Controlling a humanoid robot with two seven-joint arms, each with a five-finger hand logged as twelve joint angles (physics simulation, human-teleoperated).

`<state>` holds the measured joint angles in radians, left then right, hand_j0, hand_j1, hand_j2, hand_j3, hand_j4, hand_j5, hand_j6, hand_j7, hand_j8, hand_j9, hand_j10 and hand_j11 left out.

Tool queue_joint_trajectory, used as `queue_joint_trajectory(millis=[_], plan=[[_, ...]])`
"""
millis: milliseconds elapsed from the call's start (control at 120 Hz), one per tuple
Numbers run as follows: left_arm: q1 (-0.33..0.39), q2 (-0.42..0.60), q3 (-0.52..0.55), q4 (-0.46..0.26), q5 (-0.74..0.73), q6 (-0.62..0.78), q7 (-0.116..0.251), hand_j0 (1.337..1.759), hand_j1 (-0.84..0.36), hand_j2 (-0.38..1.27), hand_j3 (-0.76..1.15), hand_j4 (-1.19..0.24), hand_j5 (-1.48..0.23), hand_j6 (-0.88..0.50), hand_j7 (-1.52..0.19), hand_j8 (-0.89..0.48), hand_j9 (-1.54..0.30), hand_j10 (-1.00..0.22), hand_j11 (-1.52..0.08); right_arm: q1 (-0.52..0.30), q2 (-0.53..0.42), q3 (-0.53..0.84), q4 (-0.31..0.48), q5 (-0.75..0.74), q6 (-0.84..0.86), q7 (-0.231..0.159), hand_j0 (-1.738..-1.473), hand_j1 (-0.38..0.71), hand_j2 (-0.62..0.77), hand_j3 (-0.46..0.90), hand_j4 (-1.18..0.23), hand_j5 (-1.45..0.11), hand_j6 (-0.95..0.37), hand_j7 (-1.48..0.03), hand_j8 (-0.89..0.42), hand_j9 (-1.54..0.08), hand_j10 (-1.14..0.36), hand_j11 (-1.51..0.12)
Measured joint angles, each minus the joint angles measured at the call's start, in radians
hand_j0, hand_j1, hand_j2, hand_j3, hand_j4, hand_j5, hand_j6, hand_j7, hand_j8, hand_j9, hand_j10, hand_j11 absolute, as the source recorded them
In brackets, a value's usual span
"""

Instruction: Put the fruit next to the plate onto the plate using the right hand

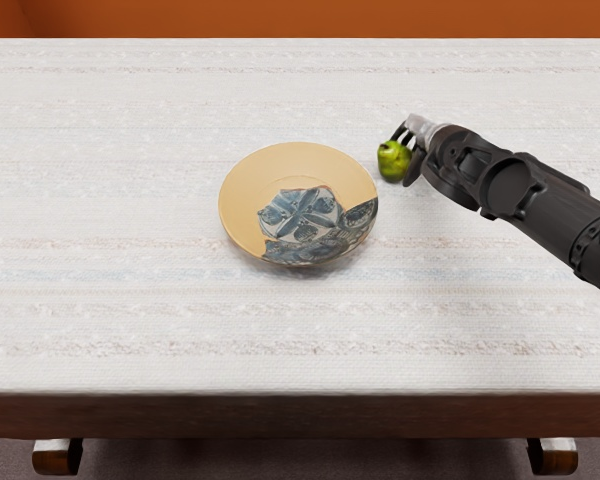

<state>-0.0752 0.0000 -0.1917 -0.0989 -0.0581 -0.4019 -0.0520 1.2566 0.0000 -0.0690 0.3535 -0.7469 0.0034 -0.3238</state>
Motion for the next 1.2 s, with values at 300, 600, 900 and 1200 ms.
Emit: queue_joint_trajectory(millis=[300,600,900,1200], plan=[[0.000,0.000,0.000,0.000,0.000,0.000,0.000,1.658,0.33,0.00,0.00,-0.01,-0.02,-0.01,-0.02,-0.01,-0.02,-0.01,-0.02,-0.006,0.000,-0.003,-0.002,0.005,0.011,0.001,-1.652,0.15,-0.05,0.00,-0.64,-0.51,-0.50,-0.58,-0.56,-0.53,-0.51,-0.53],[0.000,0.000,0.000,0.000,0.000,0.000,0.000,1.658,0.33,0.00,0.00,-0.01,-0.02,-0.01,-0.02,-0.01,-0.02,-0.01,-0.02,-0.012,0.000,-0.001,0.002,0.016,0.041,0.004,-1.656,0.01,-0.04,0.00,-0.51,-0.39,-0.36,-0.41,-0.37,-0.39,-0.35,-0.39],[0.001,0.000,0.000,0.001,0.000,0.000,0.000,1.658,0.33,0.00,0.00,-0.01,-0.02,-0.01,-0.02,-0.01,-0.02,-0.01,-0.02,-0.001,0.000,0.005,0.007,0.022,0.059,0.011,-1.657,-0.01,-0.05,0.00,-0.33,-0.37,-0.30,-0.37,-0.30,-0.37,-0.30,-0.37],[0.002,0.000,0.000,0.001,0.000,0.000,0.000,1.658,0.33,0.00,0.00,-0.01,-0.02,-0.01,-0.02,-0.01,-0.02,-0.01,-0.02,-0.001,0.000,0.007,0.008,0.037,0.062,0.013,-1.658,0.05,-0.06,0.00,-0.34,-0.43,-0.33,-0.43,-0.33,-0.43,-0.33,-0.43]])
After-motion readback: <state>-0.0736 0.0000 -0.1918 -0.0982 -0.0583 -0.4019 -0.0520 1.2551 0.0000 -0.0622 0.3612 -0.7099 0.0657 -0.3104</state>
